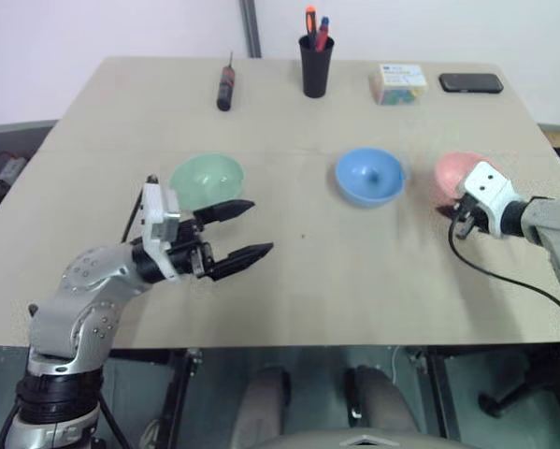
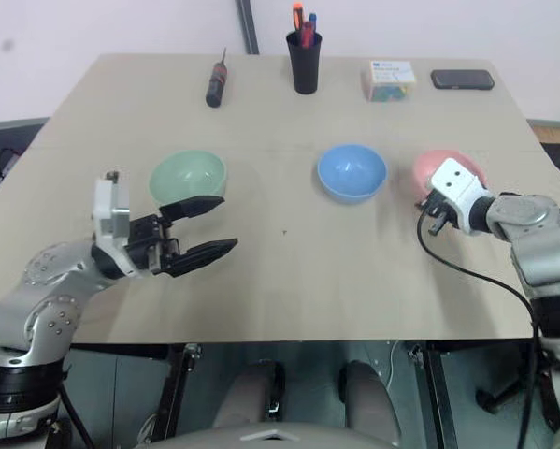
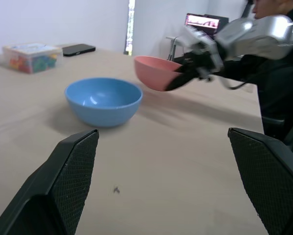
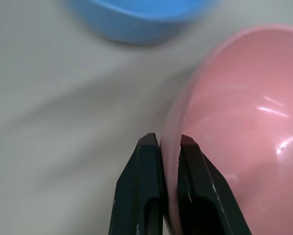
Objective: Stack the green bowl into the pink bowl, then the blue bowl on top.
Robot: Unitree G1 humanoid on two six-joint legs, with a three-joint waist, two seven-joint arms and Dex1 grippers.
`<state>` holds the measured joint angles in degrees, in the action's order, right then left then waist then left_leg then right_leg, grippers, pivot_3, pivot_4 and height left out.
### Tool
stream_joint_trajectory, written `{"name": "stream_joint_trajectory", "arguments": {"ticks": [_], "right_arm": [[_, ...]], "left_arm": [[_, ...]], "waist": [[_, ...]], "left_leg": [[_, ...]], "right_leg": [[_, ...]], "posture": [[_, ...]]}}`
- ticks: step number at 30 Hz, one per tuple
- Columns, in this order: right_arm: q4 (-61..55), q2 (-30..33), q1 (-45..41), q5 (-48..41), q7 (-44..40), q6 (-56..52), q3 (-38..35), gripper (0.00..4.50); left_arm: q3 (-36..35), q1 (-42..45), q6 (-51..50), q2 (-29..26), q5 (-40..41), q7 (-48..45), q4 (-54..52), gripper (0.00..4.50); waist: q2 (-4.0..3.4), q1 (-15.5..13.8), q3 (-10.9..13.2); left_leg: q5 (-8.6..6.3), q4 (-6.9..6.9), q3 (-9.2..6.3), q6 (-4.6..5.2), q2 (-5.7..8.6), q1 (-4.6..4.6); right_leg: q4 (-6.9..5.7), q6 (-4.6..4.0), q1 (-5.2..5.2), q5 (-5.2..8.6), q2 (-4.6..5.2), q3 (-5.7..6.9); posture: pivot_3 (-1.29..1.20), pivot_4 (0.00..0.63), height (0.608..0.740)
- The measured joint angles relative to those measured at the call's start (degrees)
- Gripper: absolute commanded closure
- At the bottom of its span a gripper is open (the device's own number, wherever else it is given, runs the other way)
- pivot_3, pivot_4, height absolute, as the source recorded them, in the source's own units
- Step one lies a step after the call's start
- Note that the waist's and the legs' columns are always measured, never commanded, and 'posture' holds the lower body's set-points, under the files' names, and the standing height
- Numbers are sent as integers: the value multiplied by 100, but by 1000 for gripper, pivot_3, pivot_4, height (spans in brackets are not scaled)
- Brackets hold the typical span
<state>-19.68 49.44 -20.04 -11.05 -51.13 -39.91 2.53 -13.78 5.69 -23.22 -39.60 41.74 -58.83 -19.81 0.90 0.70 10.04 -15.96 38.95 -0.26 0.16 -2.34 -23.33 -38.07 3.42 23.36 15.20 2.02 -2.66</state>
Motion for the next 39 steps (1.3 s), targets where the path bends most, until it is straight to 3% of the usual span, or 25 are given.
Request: {"name": "stream_joint_trajectory", "arguments": {"ticks": [4,7,13,15,16,18,21,22,23,26,32,39], "right_arm": [[-1303,-424,341,-42,562,-762,370,4470],[-1473,-956,281,109,1104,-1203,920,4470],[-1531,-1201,-115,342,1491,-1665,1642,4470],[-1546,-1200,-140,337,1514,-1752,1677,3738],[-1541,-1147,-138,322,1489,-1828,1711,3586],[-1529,-969,-65,234,1360,-2006,1777,2574],[-1554,-872,-53,109,1266,-2138,1750,1763],[-1590,-830,-50,44,1234,-2210,1710,1150],[-1662,-814,-40,-42,1211,-2270,1630,1092],[-1938,-930,50,-248,1194,-2143,1208,39],[-2509,-1709,559,-1273,1049,-1292,-535,39],[-2359,-1628,874,-1598,811,-274,-954,39]], "left_arm": [[-43,-29,180,-2,-179,31,177,0],[-40,143,265,-10,-271,33,413,0],[-19,325,338,-23,-393,-12,527,0],[-18,326,339,-23,-408,-12,532,0],[-16,326,339,-23,-422,-13,532,0],[-16,314,339,-24,-446,-11,532,0],[-16,308,338,-24,-451,-4,531,0],[-16,307,338,-24,-454,4,531,0],[-6,309,346,-24,-535,58,530,0],[61,322,406,-24,-924,406,524,0],[498,530,-24,-615,-2689,1801,487,0],[1546,1648,-413,-1304,-3963,1875,723,0]], "waist": [[2,7,-1],[7,0,-2],[7,8,-2],[9,9,-4],[9,8,-4],[9,-2,-3],[9,5,-3],[9,7,-3],[9,7,-3],[10,5,-3],[16,-19,-4],[15,5,-3]], "left_leg": [[0,23,0,0,4,4],[3,38,11,-4,8,13],[4,34,7,-5,8,17],[4,33,5,-5,7,17],[4,33,4,-5,7,16],[4,33,5,-5,8,13],[4,33,4,-5,8,15],[4,32,4,-5,7,14],[4,32,3,-5,7,14],[4,32,1,-5,7,13],[3,29,1,-5,9,4],[4,29,19,-5,8,4]], "right_leg": [[-26,0,0,0,-2,0],[-49,0,-3,1,-2,-1],[-59,-2,0,2,-3,-3],[-56,-2,0,2,-3,-3],[-55,-2,0,2,-3,-3],[-52,-2,0,2,-1,-2],[-52,-2,0,2,-2,-2],[-53,-2,0,2,-2,-2],[-53,-2,1,2,-2,-3],[-52,-1,0,2,-3,-2],[-47,-1,0,2,-3,5],[-49,-1,3,2,-7,7]], "posture": [[0,150,740],[0,150,740],[0,150,740],[0,150,740],[0,150,740],[0,150,740],[0,150,740],[0,150,740],[0,150,740],[0,150,740],[0,150,740],[0,150,740]]}}
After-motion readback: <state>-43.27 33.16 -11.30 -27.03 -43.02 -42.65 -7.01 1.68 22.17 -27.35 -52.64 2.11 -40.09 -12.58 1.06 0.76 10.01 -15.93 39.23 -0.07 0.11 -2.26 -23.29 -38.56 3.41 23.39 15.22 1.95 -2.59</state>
